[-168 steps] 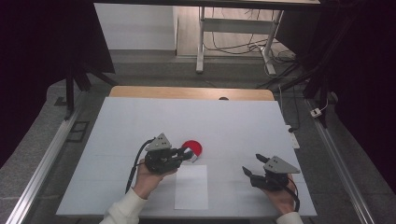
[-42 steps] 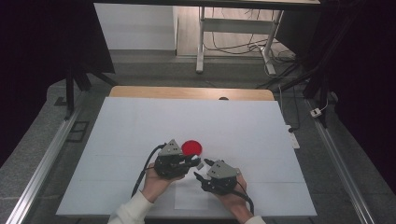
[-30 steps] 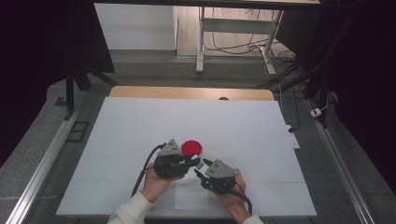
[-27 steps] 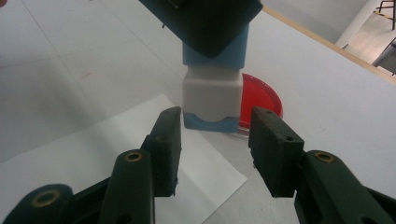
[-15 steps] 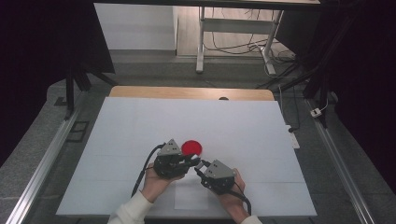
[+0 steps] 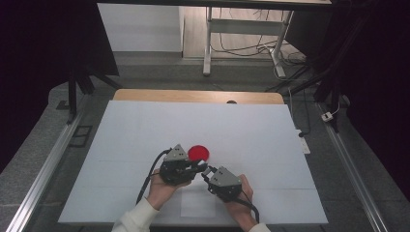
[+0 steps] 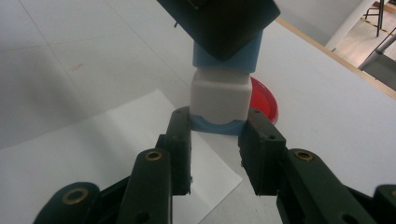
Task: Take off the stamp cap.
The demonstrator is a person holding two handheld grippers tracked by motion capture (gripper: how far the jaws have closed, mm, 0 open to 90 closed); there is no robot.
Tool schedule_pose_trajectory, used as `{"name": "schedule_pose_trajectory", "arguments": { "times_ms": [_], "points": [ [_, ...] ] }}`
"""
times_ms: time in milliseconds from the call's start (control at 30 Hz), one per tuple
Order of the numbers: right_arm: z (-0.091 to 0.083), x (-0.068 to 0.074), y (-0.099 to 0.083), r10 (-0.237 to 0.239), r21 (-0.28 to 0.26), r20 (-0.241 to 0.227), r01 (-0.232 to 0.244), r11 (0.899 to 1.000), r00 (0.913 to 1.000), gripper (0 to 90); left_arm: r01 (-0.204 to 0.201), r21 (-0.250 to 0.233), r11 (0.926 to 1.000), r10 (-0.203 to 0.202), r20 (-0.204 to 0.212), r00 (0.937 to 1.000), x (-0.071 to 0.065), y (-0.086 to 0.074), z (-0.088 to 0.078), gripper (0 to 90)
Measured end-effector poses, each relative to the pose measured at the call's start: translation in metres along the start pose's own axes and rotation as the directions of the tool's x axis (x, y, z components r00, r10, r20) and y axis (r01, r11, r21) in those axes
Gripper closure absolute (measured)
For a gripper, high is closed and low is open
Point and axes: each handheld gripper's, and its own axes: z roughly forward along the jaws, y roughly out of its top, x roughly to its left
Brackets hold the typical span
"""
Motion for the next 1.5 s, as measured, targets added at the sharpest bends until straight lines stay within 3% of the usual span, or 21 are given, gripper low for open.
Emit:
{"name": "schedule_pose_trajectory", "arguments": {
  "times_ms": [333,567,700,933,1133,1333,1500],
  "points": [
    [-0.0007,0.0017,-0.0006,0.011,-0.007,0.02,-0.011,1.0,0.9998,65.5,0.017,-0.01,0.9998,-0.017,-0.001,0.9998,0.0002,-0.0006,-0.0001,75.3],
    [-0.0015,0.0003,-0.0004,-0.029,0.002,0.017,0.029,1.0,0.9994,65.6,0.02,-0.01,0.9998,-0.02,0.002,0.9998,0.0005,-0.0007,0.0,75.3],
    [-0.0019,0.0005,-0.0004,-0.026,0.005,0.023,0.025,1.0,0.9994,65.6,0.019,-0.011,0.9998,-0.019,0.001,0.9998,0.0002,-0.0007,-0.0001,75.3],
    [-0.0022,-0.0004,-0.0011,0.028,-0.017,0.013,-0.028,0.999,0.9995,65.6,0.022,-0.025,0.9995,-0.022,-0.003,0.9998,-0.0007,-0.0005,-0.0004,75.3],
    [-0.0028,0.0009,-0.0007,0.032,-0.019,0.024,-0.031,0.999,0.9992,65.8,0.026,-0.028,0.9993,-0.026,-0.001,0.9997,-0.0006,-0.0006,-0.0007,75.3],
    [-0.0038,-0.001,0.0004,-0.036,0.003,0.028,0.035,0.999,0.999,65.8,0.028,-0.027,0.9992,-0.028,0.003,0.9996,-0.0004,-0.0011,-0.0003,75.4],
    [-0.004,-0.003,0.0002,-0.048,-0.002,0.014,0.048,0.999,0.9987,65.8,0.027,-0.034,0.9991,-0.026,0.002,0.9996,-0.0012,-0.0013,-0.0002,75.4]
  ]
}}
